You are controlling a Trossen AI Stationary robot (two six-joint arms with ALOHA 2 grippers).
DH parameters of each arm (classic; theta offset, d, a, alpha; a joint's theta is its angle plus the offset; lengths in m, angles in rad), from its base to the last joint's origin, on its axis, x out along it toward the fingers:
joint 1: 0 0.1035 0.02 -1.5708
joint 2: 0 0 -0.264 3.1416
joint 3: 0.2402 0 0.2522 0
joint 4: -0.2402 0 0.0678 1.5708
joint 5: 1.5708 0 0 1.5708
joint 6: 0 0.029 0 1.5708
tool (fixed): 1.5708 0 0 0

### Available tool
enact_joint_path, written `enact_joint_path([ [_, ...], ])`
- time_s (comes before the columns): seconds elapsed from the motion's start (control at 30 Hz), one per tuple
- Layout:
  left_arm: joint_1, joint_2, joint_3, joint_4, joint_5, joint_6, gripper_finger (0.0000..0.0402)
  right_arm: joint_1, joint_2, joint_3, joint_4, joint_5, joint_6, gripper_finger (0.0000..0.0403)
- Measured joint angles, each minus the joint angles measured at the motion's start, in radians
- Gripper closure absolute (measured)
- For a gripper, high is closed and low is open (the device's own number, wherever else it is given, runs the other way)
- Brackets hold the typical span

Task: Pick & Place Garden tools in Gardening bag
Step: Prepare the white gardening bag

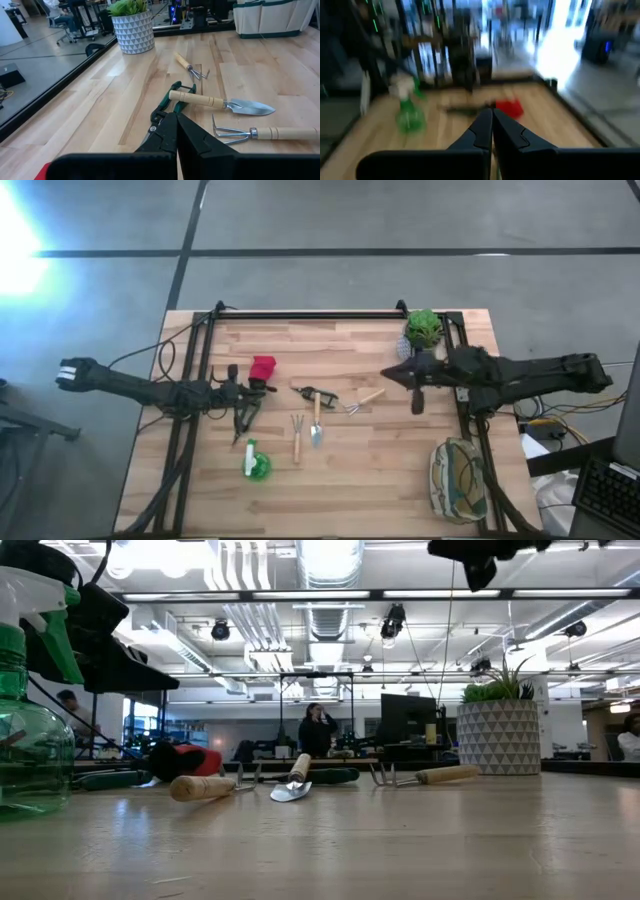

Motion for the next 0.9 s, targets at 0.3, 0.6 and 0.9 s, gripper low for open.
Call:
enact_joint_path([
  [0.3, 0.000, 0.000, 0.000, 0.000, 0.000, 0.000, 0.0399, 0.042, 0.277, 0.371, -0.496, -0.004, -0.011, 0.0394],
  [0.6, 0.000, 0.000, 0.000, 0.000, 0.000, 0.000, 0.0399, 0.070, 0.486, 0.613, -0.796, -0.004, -0.074, 0.0394],
  [0.9, 0.000, 0.000, 0.000, -0.001, 0.000, 0.000, 0.0399, 0.070, 0.616, 0.744, -1.014, -0.004, -0.081, 0.0394],
])
